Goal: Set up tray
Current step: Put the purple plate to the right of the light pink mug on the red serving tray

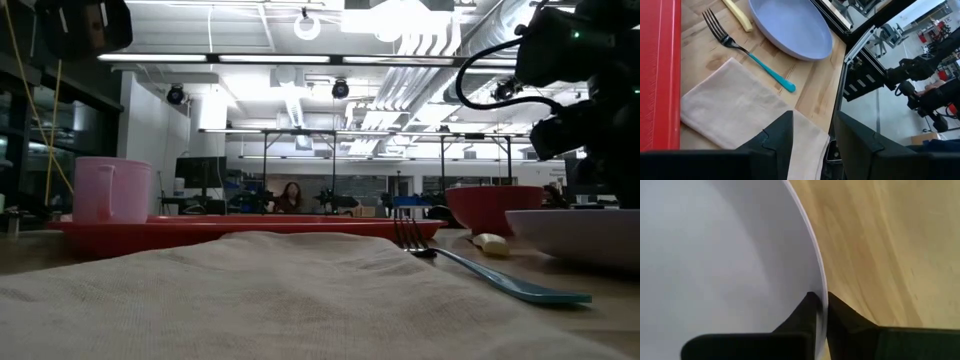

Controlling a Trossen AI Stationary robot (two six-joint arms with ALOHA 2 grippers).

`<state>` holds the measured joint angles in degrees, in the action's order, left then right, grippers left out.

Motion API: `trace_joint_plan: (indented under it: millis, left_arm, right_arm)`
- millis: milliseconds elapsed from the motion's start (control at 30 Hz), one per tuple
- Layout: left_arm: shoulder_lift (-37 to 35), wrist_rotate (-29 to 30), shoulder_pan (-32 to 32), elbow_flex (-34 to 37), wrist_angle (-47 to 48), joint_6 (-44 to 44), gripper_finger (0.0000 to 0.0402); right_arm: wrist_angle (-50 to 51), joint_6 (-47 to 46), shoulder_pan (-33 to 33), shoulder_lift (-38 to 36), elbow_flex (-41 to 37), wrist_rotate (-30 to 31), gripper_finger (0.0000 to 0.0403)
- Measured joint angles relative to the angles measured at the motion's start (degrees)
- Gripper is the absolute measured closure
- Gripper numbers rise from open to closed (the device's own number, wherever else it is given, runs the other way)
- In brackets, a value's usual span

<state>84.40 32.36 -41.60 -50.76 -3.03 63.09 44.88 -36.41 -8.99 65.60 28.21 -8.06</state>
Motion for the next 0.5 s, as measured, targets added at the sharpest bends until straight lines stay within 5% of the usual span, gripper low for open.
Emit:
trace_joint_plan:
  millis: [500]
  left_arm:
    - [0.0, 0.0, 0.0, 0.0, 0.2, 0.1, 0.0229]
  right_arm:
    - [4.2, -2.3, 0.0, 0.0, 3.4, -9.0, 0.0402]
